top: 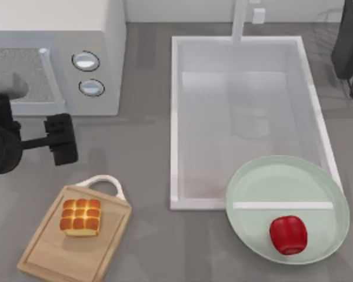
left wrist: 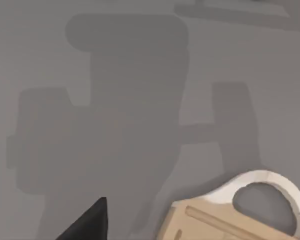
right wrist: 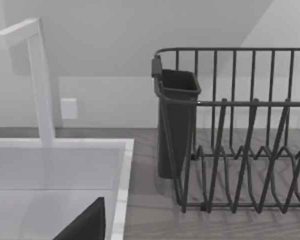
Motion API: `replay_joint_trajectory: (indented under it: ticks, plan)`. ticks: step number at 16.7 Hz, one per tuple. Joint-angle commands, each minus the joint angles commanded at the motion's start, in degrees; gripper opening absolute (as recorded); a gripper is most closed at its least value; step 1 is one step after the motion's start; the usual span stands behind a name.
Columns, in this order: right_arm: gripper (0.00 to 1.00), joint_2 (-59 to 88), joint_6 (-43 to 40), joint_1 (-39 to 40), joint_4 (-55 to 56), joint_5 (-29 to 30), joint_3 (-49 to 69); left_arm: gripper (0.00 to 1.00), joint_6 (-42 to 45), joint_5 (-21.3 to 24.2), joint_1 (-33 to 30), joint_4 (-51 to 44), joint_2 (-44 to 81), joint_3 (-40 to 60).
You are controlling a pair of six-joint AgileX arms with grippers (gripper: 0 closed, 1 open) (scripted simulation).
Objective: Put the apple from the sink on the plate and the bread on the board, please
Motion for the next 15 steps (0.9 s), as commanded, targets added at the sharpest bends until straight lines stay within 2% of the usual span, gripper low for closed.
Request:
replay_joint_trajectory:
  ticks: [9,12,15]
  plan:
    - [1.00,0.00,0.00,0.00,0.00,0.00,0.00,1.00,14.04,0.48,11.51,21.91,-49.76,-27.37]
    - [1.00,0.00,0.00,0.00,0.00,0.00,0.00,1.00,18.19,0.71,13.32,24.92,-60.23,-35.24]
    - [1.00,0.00,0.00,0.00,0.00,0.00,0.00,1.00,20.29,0.65,14.06,25.65,-65.49,-39.94]
